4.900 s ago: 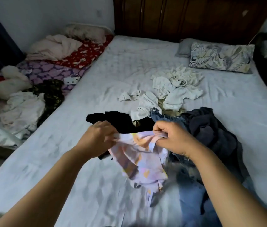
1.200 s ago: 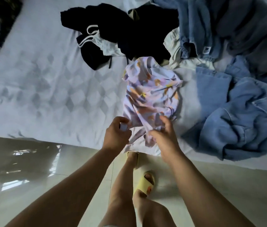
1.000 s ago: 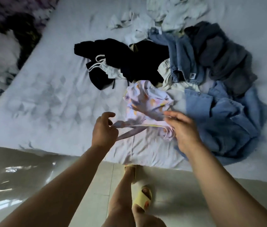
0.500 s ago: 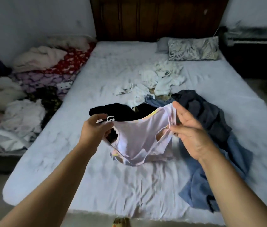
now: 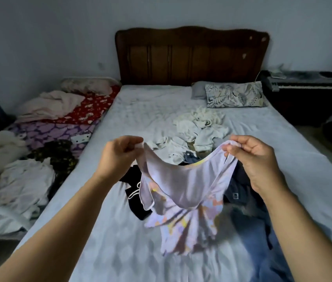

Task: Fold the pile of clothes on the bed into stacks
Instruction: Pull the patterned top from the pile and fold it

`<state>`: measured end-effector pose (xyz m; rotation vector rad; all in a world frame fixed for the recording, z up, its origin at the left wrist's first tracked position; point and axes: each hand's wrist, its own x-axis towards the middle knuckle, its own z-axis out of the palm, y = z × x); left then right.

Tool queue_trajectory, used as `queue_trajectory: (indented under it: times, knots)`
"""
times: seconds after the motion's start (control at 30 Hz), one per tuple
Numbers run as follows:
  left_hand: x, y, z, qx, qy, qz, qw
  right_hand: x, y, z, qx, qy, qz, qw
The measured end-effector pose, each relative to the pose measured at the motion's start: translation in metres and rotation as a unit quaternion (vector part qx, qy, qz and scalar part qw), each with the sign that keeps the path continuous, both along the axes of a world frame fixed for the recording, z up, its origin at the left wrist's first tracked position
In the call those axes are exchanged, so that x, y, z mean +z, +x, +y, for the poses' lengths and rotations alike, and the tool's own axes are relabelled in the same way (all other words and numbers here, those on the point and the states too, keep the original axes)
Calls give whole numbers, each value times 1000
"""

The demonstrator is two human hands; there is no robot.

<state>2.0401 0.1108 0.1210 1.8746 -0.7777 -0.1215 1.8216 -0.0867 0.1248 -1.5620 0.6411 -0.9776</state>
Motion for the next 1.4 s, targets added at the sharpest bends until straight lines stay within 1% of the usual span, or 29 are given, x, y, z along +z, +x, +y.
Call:
queue_trajectory:
  times: [0.1, 0.17, 0.2, 0.27, 0.33, 0.4, 0.5, 0.57, 0.63, 0.73, 0.8, 0.87, 0.97, 1.03, 1.1, 1.2, 1.3, 1.37, 1.4]
  knots:
    - [-1, 26, -16, 14, 66, -59, 996, -15, 25, -20, -49, -39, 86, 994]
    - [-1, 42, -28, 4, 108, -105, 989, -19, 41, -32, -82, -57, 122, 988]
    - [2, 50, -34, 6, 123, -131, 984, -19, 49, -39, -94, -62, 133, 985]
    - [11, 66, -46, 16, 125, -167, 978, -9, 62, -51, -104, -63, 125, 985]
    - [27, 79, -56, 20, 106, -182, 977, 7, 72, -59, -107, -67, 93, 988]
    - [43, 85, -61, 16, 72, -178, 981, 26, 77, -64, -101, -87, 67, 989]
    - [61, 84, -60, -3, -34, -134, 990, 52, 73, -61, -66, -98, 38, 992]
    - [66, 74, -54, -23, -102, -103, 989, 65, 63, -50, -23, -92, 17, 995]
    - [67, 61, -44, -61, -145, -69, 985, 72, 50, -34, 30, -70, -3, 997]
    - [58, 34, -24, -157, -149, -27, 976, 66, 26, -11, 104, -45, 13, 993]
    - [43, 15, -9, -208, -113, -5, 972, 48, 8, 1, 148, -16, 40, 988]
    - [19, -8, 6, -235, -41, 0, 971, 16, -9, 15, 176, 10, 82, 981]
    - [-42, -45, 33, -256, 80, 32, 963, -53, -38, 42, 195, 66, 154, 966]
    - [-95, -72, 55, -252, 153, 79, 952, -107, -65, 63, 210, 92, 224, 947]
    - [-149, -100, 82, -234, 221, 123, 939, -161, -95, 85, 225, 98, 301, 922]
    - [-213, -135, 119, -232, 318, 163, 905, -221, -134, 116, 249, 133, 377, 882]
    - [-253, -157, 144, -234, 374, 191, 877, -254, -156, 139, 270, 171, 416, 851]
    - [-267, -162, 150, -222, 389, 198, 872, -265, -159, 145, 275, 188, 428, 841]
    - [-272, -161, 150, -211, 386, 202, 875, -268, -157, 146, 271, 192, 427, 841]
